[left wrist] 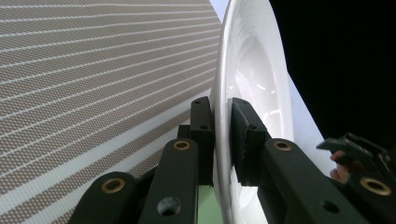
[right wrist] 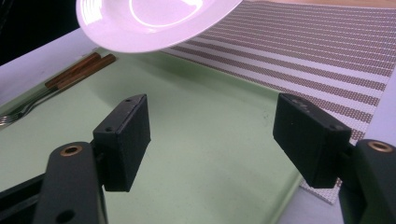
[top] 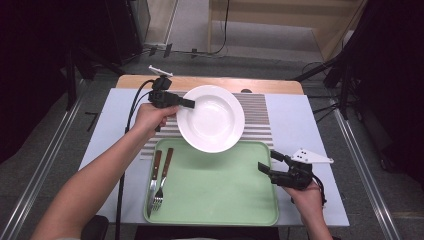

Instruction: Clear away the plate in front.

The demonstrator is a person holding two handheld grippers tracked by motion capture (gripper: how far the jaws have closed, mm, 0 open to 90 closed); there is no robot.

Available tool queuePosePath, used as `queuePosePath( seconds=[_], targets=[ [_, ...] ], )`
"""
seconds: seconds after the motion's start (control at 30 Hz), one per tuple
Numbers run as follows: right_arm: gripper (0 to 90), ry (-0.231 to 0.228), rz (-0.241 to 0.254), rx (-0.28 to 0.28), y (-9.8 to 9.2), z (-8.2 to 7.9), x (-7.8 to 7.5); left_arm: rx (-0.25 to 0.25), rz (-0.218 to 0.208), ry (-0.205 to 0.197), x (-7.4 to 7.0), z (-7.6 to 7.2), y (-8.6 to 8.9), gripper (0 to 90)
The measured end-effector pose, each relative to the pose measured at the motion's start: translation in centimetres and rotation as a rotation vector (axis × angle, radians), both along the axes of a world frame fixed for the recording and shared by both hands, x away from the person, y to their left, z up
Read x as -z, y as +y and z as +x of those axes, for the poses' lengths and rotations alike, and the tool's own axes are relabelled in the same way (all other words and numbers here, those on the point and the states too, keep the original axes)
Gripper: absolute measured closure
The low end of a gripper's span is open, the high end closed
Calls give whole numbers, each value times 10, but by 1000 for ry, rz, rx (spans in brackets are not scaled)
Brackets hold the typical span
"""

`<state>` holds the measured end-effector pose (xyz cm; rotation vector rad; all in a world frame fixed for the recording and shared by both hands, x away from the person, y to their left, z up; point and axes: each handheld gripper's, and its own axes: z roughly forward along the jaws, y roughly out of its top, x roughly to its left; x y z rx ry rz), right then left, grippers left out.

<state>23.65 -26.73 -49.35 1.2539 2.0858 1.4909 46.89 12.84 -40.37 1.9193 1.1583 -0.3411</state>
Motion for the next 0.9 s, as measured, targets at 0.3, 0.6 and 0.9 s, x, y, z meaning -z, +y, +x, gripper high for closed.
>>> queuePosePath(
  seconds=[0.3,0.6,0.9],
  targets=[
    [266,3,1,4,-1,0,0,55,5,20,5,-16,-7,809],
    [266,3,0,4,-1,0,0,101,4,36,11,-29,-16,806],
    [266,2,2,-2,0,0,0,146,10,46,18,-43,-23,805]
  ],
)
